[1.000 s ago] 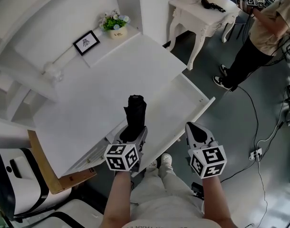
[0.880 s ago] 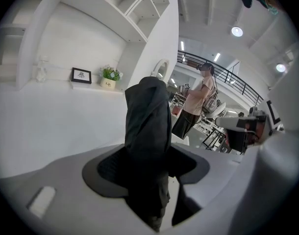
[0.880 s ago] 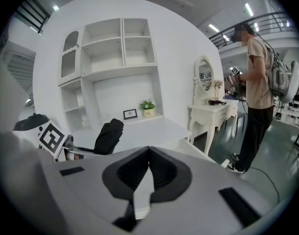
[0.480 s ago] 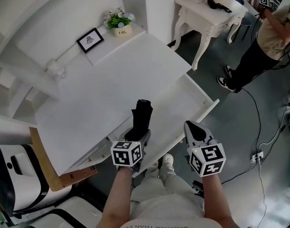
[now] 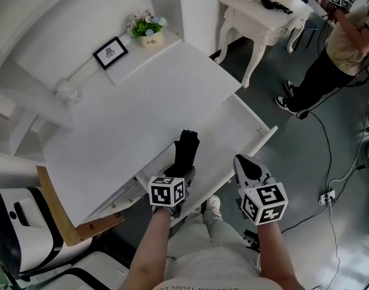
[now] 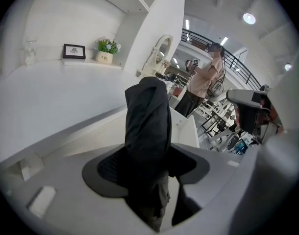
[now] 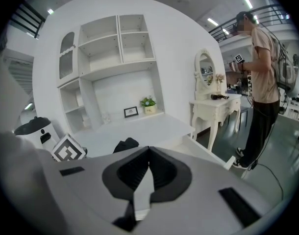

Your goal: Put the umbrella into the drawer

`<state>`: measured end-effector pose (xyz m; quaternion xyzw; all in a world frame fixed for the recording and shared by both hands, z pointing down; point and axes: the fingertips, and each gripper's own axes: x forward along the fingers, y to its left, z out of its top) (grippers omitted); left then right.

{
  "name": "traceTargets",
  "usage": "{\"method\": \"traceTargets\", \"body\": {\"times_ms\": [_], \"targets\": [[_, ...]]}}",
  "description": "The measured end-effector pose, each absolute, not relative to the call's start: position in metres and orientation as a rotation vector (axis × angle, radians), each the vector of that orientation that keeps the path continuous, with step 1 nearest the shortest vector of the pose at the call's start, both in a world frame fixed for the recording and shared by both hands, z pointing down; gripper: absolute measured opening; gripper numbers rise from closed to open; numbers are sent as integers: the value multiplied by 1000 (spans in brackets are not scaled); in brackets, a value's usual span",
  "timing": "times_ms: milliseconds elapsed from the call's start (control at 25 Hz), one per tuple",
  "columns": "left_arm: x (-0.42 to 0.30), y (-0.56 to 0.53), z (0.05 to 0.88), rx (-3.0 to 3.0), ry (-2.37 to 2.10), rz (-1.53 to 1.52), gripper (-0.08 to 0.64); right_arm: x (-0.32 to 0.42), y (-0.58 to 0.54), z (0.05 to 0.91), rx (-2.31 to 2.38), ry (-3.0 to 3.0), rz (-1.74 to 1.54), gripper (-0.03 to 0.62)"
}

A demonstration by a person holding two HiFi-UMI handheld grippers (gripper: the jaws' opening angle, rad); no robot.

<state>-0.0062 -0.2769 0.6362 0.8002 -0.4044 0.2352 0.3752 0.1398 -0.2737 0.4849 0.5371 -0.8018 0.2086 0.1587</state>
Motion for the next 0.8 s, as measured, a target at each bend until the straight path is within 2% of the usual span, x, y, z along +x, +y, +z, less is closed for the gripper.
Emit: {"method": "traceTargets", "body": {"times_ms": [800], "targets": [[-2, -282, 704, 1878, -941, 775, 268, 140, -264, 512, 1556, -2219, 672, 8]]}}
